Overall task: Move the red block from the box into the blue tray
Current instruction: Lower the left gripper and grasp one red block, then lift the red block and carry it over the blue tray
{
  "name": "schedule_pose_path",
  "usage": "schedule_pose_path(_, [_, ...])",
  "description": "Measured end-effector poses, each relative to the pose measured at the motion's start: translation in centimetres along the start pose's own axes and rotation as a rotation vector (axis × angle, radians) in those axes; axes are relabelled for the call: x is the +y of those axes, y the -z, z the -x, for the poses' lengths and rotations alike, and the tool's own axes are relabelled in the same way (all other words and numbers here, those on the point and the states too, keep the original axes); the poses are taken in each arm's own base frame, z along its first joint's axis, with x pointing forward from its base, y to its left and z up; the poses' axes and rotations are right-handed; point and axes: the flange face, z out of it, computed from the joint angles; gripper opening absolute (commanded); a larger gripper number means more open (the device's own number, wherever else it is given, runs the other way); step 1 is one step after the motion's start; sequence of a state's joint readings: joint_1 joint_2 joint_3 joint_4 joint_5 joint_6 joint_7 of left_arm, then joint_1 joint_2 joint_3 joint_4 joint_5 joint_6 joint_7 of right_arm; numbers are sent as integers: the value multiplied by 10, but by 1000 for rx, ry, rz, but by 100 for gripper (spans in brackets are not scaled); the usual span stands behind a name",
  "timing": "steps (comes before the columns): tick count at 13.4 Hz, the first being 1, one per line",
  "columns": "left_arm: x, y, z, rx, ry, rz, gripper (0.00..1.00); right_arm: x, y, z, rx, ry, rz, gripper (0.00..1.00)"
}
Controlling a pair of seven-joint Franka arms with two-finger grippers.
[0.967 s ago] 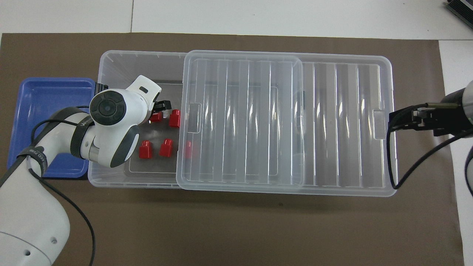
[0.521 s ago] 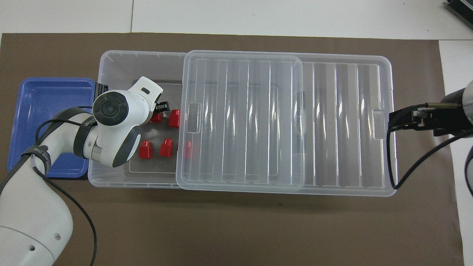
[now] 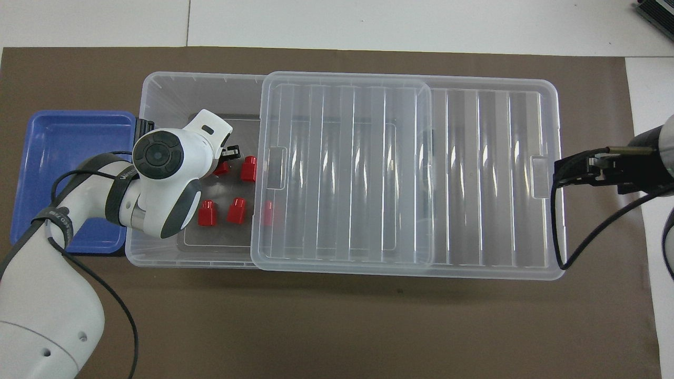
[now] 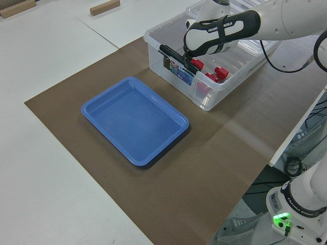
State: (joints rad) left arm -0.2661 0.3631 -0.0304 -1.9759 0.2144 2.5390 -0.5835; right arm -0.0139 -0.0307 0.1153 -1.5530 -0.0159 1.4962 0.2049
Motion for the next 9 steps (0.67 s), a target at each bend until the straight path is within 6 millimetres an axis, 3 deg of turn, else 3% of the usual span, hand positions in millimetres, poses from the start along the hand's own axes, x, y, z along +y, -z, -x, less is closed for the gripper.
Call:
schedule_pose_path(3, [2, 26, -19, -57, 10, -56, 0, -5, 1, 1, 2, 11, 1, 100])
schedule_pose_path(6, [3, 87, -47, -91, 60, -68, 0, 0, 1, 0, 2, 2, 0, 100])
schedule_pose_path(9, [-3, 137, -60, -123, 102, -67, 0, 6, 1, -1, 1, -10, -1, 100])
